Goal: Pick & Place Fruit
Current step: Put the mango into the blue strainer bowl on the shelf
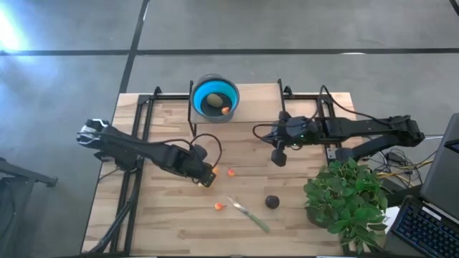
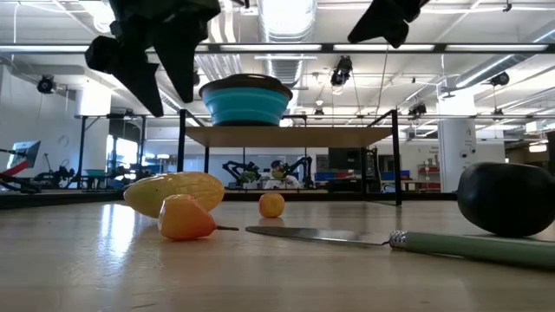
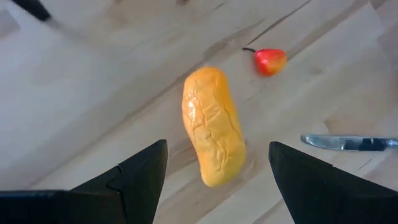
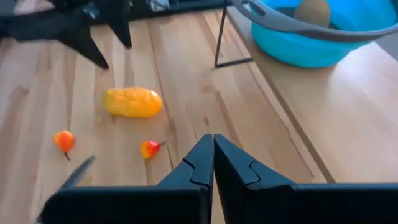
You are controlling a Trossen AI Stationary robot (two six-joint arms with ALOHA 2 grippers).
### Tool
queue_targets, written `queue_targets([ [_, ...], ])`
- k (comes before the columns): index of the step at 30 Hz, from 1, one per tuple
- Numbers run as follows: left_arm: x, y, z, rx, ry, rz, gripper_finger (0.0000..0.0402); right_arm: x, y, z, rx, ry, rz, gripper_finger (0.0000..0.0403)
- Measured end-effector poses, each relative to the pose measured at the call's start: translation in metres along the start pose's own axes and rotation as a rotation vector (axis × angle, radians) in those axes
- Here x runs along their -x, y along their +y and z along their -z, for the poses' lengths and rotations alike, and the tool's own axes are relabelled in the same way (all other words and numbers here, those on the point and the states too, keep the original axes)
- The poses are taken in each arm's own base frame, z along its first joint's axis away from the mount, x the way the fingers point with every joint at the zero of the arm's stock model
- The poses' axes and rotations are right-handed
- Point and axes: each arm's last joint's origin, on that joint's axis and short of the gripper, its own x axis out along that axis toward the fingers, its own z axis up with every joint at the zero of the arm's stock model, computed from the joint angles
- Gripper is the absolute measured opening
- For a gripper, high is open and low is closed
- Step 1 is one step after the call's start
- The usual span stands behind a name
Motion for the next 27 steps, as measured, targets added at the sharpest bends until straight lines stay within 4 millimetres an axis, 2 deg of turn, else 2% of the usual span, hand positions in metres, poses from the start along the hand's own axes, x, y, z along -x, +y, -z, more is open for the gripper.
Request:
queue_targets([
  [10, -0.014, -0.009, 0.011, 0.053, 0.040, -0.024, 0.0286, 0.008, -0.004, 0.018, -0.021, -0.035, -0.010, 0.0008],
  [27, -0.042, -0.013, 0.016, 0.123, 0.110, -0.093, 0.0289, 0.006, -0.004, 0.016, 0.017, -0.062, -0.011, 0.0008],
])
